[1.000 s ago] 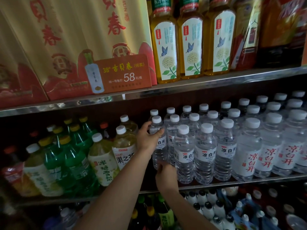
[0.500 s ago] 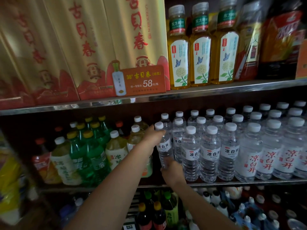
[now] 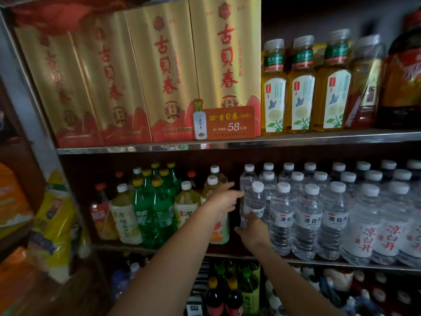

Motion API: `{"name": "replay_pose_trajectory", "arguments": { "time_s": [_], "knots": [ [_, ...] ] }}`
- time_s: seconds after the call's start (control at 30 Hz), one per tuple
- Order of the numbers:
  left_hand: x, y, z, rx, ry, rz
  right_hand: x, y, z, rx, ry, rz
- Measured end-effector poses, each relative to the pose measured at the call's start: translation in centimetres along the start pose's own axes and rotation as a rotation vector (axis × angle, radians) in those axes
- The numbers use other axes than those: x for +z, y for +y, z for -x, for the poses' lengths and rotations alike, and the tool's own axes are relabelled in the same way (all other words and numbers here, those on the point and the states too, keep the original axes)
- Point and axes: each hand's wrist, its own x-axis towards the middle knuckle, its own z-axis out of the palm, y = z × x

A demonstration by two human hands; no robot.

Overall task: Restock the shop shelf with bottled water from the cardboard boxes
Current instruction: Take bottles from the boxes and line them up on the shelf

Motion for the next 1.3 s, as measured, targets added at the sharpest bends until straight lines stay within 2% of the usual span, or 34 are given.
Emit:
{"name": "replay_pose_trajectory", "arguments": {
  "time_s": [0.17, 0.27, 0.43, 0.6, 1.3],
  "knots": [
    [1.8, -0.4, -1.3, 0.241, 0.045, -0.335, 0.3, 0.8, -0.8, -0.036, -0.046, 0.012],
    [2.8, -0.5, -2.9, 0.352, 0.153, -0.534, 0.4, 1.3, -1.5, -0.032, -0.071, 0.001],
    [3.1, 0.4, -5.4, 0.394, 0.327, -0.732, 0.4, 3.0, -2.4, -0.024, -0.061, -0.02],
    [2.8, 0.2, -6.5, 0.428, 0.368, -0.707, 0.6, 4.8, -2.7, -0.037, -0.054, 0.017],
    [2.2, 0.2, -6.0, 0.374, 0.311, -0.716, 0.4, 4.2, -1.6, 0.044, -0.061, -0.062]
  ]
}}
